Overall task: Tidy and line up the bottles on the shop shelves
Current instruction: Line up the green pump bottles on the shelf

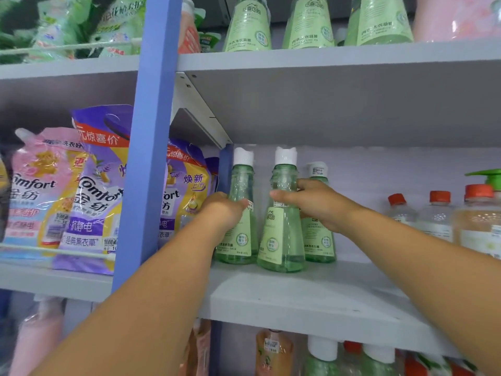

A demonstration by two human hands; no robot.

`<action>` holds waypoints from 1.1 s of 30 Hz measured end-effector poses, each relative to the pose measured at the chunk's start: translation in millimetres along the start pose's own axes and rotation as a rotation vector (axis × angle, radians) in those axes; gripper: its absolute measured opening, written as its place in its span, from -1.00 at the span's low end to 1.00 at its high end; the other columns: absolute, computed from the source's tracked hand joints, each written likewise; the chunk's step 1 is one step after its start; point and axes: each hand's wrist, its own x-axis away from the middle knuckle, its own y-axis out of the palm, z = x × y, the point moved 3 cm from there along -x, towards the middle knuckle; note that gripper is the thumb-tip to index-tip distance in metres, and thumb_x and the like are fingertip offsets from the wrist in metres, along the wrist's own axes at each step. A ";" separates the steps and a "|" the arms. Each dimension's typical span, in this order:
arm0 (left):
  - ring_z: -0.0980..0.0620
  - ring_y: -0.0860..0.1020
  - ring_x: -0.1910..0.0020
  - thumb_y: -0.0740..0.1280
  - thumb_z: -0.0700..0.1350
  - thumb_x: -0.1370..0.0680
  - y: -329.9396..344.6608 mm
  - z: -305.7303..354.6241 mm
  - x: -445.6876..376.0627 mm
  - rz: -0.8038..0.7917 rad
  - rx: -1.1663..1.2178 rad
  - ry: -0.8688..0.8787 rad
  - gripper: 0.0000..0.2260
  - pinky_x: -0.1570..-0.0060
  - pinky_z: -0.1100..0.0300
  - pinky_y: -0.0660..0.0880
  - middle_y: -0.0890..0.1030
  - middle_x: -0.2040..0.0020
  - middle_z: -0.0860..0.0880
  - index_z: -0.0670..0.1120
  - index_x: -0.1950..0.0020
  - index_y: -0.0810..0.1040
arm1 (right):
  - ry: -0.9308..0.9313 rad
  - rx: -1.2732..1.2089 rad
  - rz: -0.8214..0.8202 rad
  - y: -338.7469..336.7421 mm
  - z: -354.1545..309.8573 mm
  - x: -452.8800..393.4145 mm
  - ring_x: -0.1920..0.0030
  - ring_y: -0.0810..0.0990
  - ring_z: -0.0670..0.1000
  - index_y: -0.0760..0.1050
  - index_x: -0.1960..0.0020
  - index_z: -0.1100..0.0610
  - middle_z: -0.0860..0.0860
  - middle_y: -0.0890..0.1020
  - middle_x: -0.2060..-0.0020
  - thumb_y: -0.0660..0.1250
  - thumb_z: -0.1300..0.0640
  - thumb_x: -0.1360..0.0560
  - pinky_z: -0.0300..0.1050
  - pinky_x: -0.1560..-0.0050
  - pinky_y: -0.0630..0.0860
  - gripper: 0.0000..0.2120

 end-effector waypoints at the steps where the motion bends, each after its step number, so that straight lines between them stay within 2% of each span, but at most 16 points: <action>1: -0.22 0.57 -0.28 0.37 0.08 -0.64 -0.7 -0.1 -0.8 0.010 0.003 -0.004 -0.52 -0.33 -0.10 0.51 0.58 -0.35 -0.15 -0.13 -0.48 0.45 | -0.001 -0.020 -0.012 -1.9 -0.7 -0.5 -0.06 0.74 -0.03 0.61 -0.21 0.00 -0.07 0.76 -0.03 0.55 -0.07 -0.46 0.10 -0.26 0.59 -0.63; 4: -0.25 0.58 -0.29 0.37 0.06 -0.65 -1.7 -0.6 -1.8 0.019 0.009 -0.021 -0.52 -0.33 -0.13 0.52 0.58 -0.36 -0.18 -0.14 -0.49 0.43 | 0.029 -0.088 -0.066 -1.6 -1.2 -0.4 -0.15 0.71 0.00 0.54 -0.34 0.04 -0.04 0.73 -0.13 0.46 0.05 -0.56 0.09 -0.31 0.56 -0.64; 7: -0.22 0.58 -0.26 0.38 0.08 -0.63 -2.3 -1.2 1.9 0.025 0.011 -0.021 -0.51 -0.31 -0.06 0.52 0.59 -0.32 -0.16 -0.15 -0.47 0.45 | 0.056 -0.027 -0.083 5.3 2.9 2.8 -0.08 0.73 -0.03 0.48 -0.36 -0.04 -0.06 0.73 -0.12 0.48 -0.04 -0.54 0.00 -0.12 0.64 -0.57; 10: -0.20 0.60 -0.23 0.41 0.06 -0.62 -1.1 -4.6 2.0 0.007 0.054 -0.036 -0.54 -0.29 -0.03 0.53 0.61 -0.28 -0.15 -0.14 -0.44 0.48 | 0.042 0.084 -0.067 8.9 4.7 6.8 -0.03 0.74 -0.06 0.53 -0.26 -0.08 -0.10 0.74 -0.06 0.54 -0.09 -0.47 -0.05 0.02 0.66 -0.59; 14: -0.23 0.61 -0.24 0.42 0.04 -0.61 -3.0 -4.8 2.9 -0.003 0.059 -0.044 -0.55 -0.31 -0.12 0.54 0.62 -0.29 -0.17 -0.12 -0.44 0.50 | 0.007 0.098 0.038 14.8 7.7 5.4 0.02 0.72 -0.07 0.56 -0.09 -0.07 -0.09 0.73 0.00 0.52 -0.04 -0.50 -0.12 0.08 0.63 -0.78; 18: -0.22 0.62 -0.22 0.43 0.02 -0.62 -4.3 -7.8 2.8 0.018 0.108 -0.047 -0.58 -0.29 -0.14 0.55 0.64 -0.26 -0.15 -0.11 -0.43 0.52 | -0.014 0.150 0.121 20.6 7.1 7.2 0.05 0.70 -0.08 0.53 -0.01 -0.09 -0.12 0.70 0.05 0.54 -0.08 -0.48 -0.13 0.10 0.61 -0.78; 20: -0.19 0.62 -0.20 0.41 0.01 -0.63 -4.5 -8.5 4.2 0.030 0.142 -0.049 -0.61 -0.29 -0.11 0.55 0.64 -0.26 -0.14 -0.09 -0.42 0.51 | -0.002 0.178 0.150 20.0 5.0 9.8 0.04 0.68 -0.07 0.51 -0.05 -0.08 -0.11 0.68 0.02 0.54 -0.11 -0.46 -0.09 0.04 0.62 -0.72; 22: -0.11 0.57 -0.15 0.41 0.01 -0.63 -5.3 -8.3 5.0 0.053 0.173 -0.052 -0.57 -0.23 0.02 0.51 0.60 -0.32 -0.11 -0.08 -0.46 0.49 | 0.026 0.204 0.160 18.5 5.5 12.9 -0.02 0.68 -0.03 0.50 -0.16 -0.04 -0.09 0.67 -0.05 0.55 -0.16 -0.44 0.01 -0.07 0.64 -0.59; 23: -0.07 0.51 -0.11 0.41 0.02 -0.63 -6.2 -7.4 6.0 0.064 0.169 -0.049 -0.55 -0.15 0.08 0.46 0.57 -0.36 -0.11 -0.09 -0.49 0.47 | 0.061 0.210 0.136 16.9 6.7 14.8 -0.04 0.68 -0.01 0.49 -0.20 -0.04 -0.08 0.67 -0.08 0.55 -0.18 -0.43 0.04 -0.06 0.65 -0.54; 25: -0.08 0.46 -0.07 0.41 0.00 -0.63 -6.9 -6.8 8.4 0.072 0.144 -0.039 -0.52 -0.05 0.10 0.39 0.54 -0.40 -0.11 -0.08 -0.51 0.44 | 0.168 0.202 0.027 14.5 10.4 19.8 0.00 0.71 -0.03 0.49 -0.18 -0.07 -0.08 0.69 -0.07 0.55 -0.18 -0.42 -0.01 0.08 0.68 -0.57; 28: -0.14 0.55 -0.21 0.39 -0.02 -0.64 -4.8 -9.4 6.6 0.062 0.117 -0.013 -0.54 -0.14 0.08 0.48 0.55 -0.39 -0.12 -0.09 -0.52 0.43 | 0.211 0.210 -0.049 13.9 14.7 22.2 0.02 0.72 -0.04 0.53 -0.19 -0.03 -0.07 0.72 -0.05 0.57 -0.07 -0.45 -0.03 0.13 0.68 -0.62; 31: -0.16 0.57 -0.22 0.37 -0.03 -0.66 -4.1 -10.6 6.2 0.042 0.114 0.000 -0.61 -0.14 0.05 0.51 0.59 -0.32 -0.14 -0.08 -0.46 0.47 | 0.186 0.206 -0.006 18.7 14.6 21.1 0.01 0.72 0.00 0.54 -0.22 0.00 -0.04 0.72 -0.07 0.55 -0.05 -0.47 -0.04 0.15 0.65 -0.62; 33: -0.18 0.59 -0.21 0.36 -0.03 -0.66 -4.2 -10.8 7.9 0.033 0.124 -0.004 -0.64 -0.18 0.00 0.54 0.61 -0.29 -0.14 -0.08 -0.44 0.49 | 0.191 0.195 -0.013 19.5 14.2 21.8 -0.02 0.72 0.02 0.52 -0.24 0.01 -0.03 0.71 -0.09 0.54 -0.05 -0.48 0.00 0.07 0.67 -0.61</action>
